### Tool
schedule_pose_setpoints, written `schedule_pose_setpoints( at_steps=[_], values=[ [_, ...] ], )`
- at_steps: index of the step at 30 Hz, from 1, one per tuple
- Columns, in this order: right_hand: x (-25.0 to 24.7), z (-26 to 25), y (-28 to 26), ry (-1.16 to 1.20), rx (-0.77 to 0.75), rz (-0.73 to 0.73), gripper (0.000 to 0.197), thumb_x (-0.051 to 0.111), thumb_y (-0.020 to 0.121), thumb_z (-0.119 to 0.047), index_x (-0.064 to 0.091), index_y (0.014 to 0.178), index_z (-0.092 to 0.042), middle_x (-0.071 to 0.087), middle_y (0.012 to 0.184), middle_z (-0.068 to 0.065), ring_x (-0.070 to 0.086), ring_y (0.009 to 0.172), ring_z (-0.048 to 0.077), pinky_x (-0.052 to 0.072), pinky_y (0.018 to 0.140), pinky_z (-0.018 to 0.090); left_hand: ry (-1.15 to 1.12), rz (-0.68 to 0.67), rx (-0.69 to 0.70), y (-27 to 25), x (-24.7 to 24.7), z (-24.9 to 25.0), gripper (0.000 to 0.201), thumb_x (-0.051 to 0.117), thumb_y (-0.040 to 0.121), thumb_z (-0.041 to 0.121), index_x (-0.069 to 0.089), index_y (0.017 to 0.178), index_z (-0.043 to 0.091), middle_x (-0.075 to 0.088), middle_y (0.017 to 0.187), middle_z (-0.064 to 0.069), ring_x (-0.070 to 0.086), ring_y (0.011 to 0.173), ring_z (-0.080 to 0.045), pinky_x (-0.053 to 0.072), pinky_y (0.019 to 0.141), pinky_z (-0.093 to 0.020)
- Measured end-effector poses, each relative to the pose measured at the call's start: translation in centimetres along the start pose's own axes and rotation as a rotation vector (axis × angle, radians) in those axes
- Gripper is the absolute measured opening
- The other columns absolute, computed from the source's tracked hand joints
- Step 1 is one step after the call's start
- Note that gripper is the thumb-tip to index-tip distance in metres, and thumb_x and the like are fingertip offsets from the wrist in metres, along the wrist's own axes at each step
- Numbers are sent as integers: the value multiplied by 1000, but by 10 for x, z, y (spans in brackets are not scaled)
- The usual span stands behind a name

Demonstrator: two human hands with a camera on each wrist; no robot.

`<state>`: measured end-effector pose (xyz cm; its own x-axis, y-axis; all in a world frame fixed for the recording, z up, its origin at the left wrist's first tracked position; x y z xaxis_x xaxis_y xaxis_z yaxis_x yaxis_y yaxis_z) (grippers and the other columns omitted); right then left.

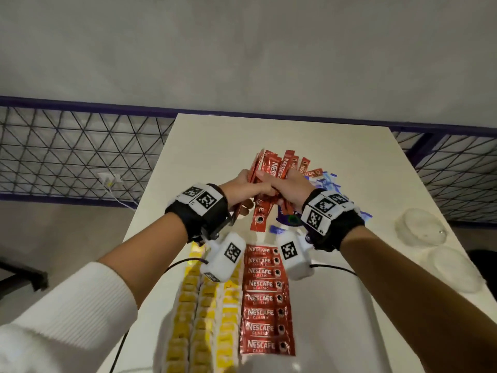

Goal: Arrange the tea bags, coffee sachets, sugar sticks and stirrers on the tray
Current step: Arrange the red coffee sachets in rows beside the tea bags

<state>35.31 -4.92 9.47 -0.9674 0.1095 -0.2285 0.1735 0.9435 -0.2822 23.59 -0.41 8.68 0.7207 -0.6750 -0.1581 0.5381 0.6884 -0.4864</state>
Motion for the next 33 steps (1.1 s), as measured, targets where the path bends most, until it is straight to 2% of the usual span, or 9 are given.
schedule_pose_setpoints(
  at_steps=[2, 6, 10, 13, 16, 19, 23, 26, 33],
  values=[
    [14, 6, -20, 100, 40, -6, 13, 63, 85, -31, 65, 83, -18, 70, 81, 3, 66, 75, 21, 54, 78, 36, -43, -11, 17, -17, 6, -11, 82, 79, 65, 21, 32, 130, 3, 62, 93, -10, 64, 68, -17, 54, 48, -24],
    [43, 18, -55, 98, 117, -12, 46, 65, 78, -49, 64, 99, -8, 70, 94, 16, 67, 81, 33, 55, 72, 41, -131, -93, 28, -56, 18, -28, 66, 70, 65, 2, 41, 124, -4, 61, 97, -20, 61, 76, -25, 56, 62, -26],
    [65, 28, -82, 225, 185, -42, 31, 52, 92, -38, 60, 98, -9, 67, 75, 5, 65, 54, 11, 52, 50, 22, -177, -48, -22, -81, 31, -54, 91, 63, 50, 11, 30, 134, -2, 57, 107, -30, 62, 83, -35, 53, 79, -45],
    [78, 38, -99, 308, 253, 12, 57, 54, 90, -41, 38, 132, -6, 59, 118, 15, 63, 104, 25, 52, 87, 37, -94, -51, -14, -97, 39, -69, 72, 61, 70, 10, 29, 134, 3, 56, 117, -28, 60, 100, -41, 48, 93, -53],
    [83, 44, -119, 542, 345, -50, 49, 49, 91, -45, 53, 118, -4, 60, 108, 16, 61, 95, 29, 48, 90, 42, -40, -122, 18, -108, 44, -79, 50, 60, 71, 10, 43, 118, 5, 61, 102, -25, 64, 87, -35, 51, 88, -50],
    [82, 50, -137, 720, 349, -86, 46, 41, 93, -47, 61, 92, -5, 61, 85, 12, 60, 67, 22, 50, 61, 29, -35, -126, 62, -118, 51, -85, 21, 58, 72, 3, 52, 89, 15, 61, 74, -12, 61, 58, -20, 53, 72, -37],
    [75, 58, -154, 748, 271, -16, 41, 29, 96, -35, 56, 97, -4, 55, 70, 7, 52, 43, 13, 35, 35, 17, -101, -68, 24, -123, 59, -92, 27, 59, 65, 6, 50, 89, 16, 57, 72, -6, 56, 62, -21, 49, 64, -29],
    [68, 67, -157, 698, 308, -21, 37, 23, 93, -26, 51, 91, -2, 48, 68, 10, 43, 49, 17, 32, 37, 19, -185, -42, -23, -121, 61, -96, 25, 47, 82, -11, 49, 82, 14, 53, 70, -8, 52, 60, -19, 47, 57, -25],
    [51, 79, -166, 495, 337, -122, 34, 29, 98, -23, 54, 83, -4, 52, 57, 4, 43, 41, 11, 33, 43, 20, -267, 15, -50, -124, 57, -101, 27, 45, 82, -15, 52, 82, 11, 58, 76, -10, 56, 66, -22, 48, 68, -31]
  ],
)
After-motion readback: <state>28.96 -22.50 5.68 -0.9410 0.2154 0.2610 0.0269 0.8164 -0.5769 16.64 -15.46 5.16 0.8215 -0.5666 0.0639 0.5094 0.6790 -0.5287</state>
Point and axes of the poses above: each hand's wrist, its own y-axis towards the middle knuckle, its own x-axis out of the palm, z = x × y, the point moved 2 cm from there along y, towards the middle knuckle
